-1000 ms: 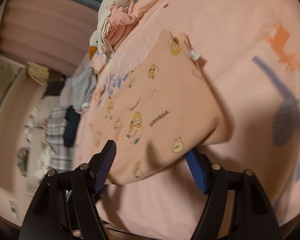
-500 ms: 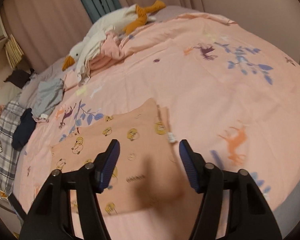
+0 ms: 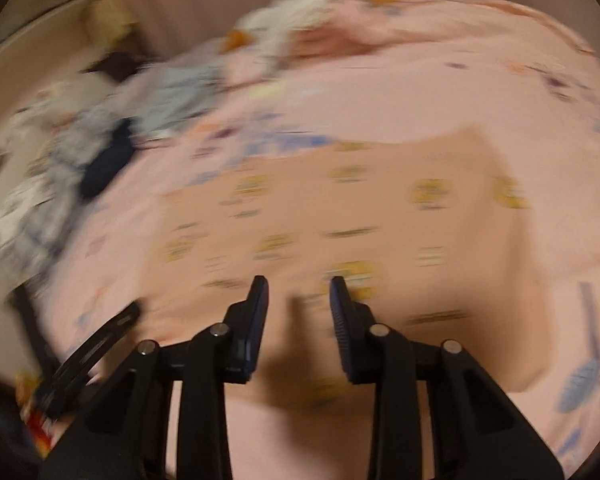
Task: Fold small clothes
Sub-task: 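Open both tools to release the shirt and lift away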
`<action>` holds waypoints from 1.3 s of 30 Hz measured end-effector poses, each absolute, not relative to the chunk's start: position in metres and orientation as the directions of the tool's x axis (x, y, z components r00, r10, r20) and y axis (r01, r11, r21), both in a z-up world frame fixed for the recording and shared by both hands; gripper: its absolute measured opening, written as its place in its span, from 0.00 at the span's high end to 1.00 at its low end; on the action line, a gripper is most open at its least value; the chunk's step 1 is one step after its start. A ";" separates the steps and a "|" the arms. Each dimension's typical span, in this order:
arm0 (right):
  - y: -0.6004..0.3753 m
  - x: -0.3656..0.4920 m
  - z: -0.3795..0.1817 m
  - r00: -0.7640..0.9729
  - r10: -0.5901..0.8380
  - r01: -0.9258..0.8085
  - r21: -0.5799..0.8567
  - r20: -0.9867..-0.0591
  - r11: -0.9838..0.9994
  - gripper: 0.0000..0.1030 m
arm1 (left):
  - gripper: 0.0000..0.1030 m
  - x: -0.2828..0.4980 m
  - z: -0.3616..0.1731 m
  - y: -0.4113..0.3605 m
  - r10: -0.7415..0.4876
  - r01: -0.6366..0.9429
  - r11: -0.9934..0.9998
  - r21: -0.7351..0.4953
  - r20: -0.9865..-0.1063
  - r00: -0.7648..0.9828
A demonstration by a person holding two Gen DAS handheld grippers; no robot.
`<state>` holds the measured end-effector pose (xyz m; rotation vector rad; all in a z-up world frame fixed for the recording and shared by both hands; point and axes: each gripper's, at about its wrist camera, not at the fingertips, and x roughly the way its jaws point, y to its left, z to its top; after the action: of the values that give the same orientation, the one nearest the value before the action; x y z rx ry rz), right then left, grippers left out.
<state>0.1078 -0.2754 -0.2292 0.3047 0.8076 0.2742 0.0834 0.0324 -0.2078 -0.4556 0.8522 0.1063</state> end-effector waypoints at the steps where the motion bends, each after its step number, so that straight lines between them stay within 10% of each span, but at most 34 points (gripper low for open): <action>1: -0.266 0.105 -0.228 0.644 0.409 -0.182 0.390 -0.646 0.903 0.75 | 0.50 0.081 -0.206 0.038 -0.085 -0.291 0.887 -0.357 -0.748 0.659; 16: -0.150 0.084 -0.268 0.428 0.447 -0.435 0.255 -0.785 0.864 0.81 | 0.50 0.060 -0.207 0.059 -0.113 -0.254 0.901 -0.351 -0.755 0.646; 39: -0.123 0.139 -0.271 0.462 0.492 -0.284 0.403 -0.738 0.870 0.81 | 0.43 0.057 -0.211 0.054 -0.116 -0.252 0.901 -0.353 -0.756 0.644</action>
<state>0.1390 -0.1229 -0.2706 0.2364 0.9813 0.4826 0.0573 0.0536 -0.2108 -0.4565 0.8760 0.0808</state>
